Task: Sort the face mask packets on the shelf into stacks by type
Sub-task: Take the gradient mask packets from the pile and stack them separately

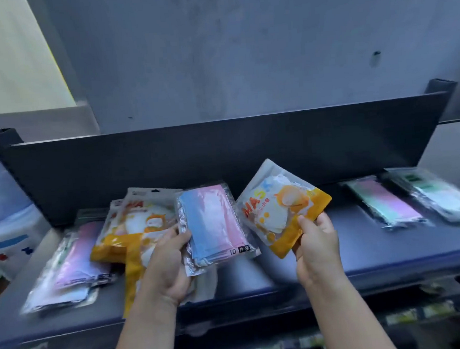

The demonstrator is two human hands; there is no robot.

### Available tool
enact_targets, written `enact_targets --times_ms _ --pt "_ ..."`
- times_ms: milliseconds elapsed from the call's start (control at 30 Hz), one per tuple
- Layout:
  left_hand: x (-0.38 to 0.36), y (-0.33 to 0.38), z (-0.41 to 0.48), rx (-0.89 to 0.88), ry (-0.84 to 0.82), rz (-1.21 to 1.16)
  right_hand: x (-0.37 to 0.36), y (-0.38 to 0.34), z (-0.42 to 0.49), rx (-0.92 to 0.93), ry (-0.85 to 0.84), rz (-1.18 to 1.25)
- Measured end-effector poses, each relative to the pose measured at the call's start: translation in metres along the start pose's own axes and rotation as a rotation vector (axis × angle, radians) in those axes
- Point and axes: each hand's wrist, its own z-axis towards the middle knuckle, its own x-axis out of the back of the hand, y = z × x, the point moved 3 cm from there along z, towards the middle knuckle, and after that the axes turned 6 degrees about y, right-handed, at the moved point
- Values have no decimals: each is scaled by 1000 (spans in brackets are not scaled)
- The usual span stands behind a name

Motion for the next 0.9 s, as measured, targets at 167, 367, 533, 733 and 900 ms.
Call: enact_targets --times_ms 167,367,533,733,900 --pt "-53 -54 -11 35 16 30 57 -25 40 -24 33 -1" --pt "-99 -83 -6 62 46 57 84 -52 71 9 62 35" --pt "-142 -105 12 112 -19 155 106 -72 98 114 124 -15" --pt "-210 -141 19 143 -90 203 144 -111 134 209 230 -29" --pt "-278 -176 20 116 -95 267 184 -151 161 267 316 -5"
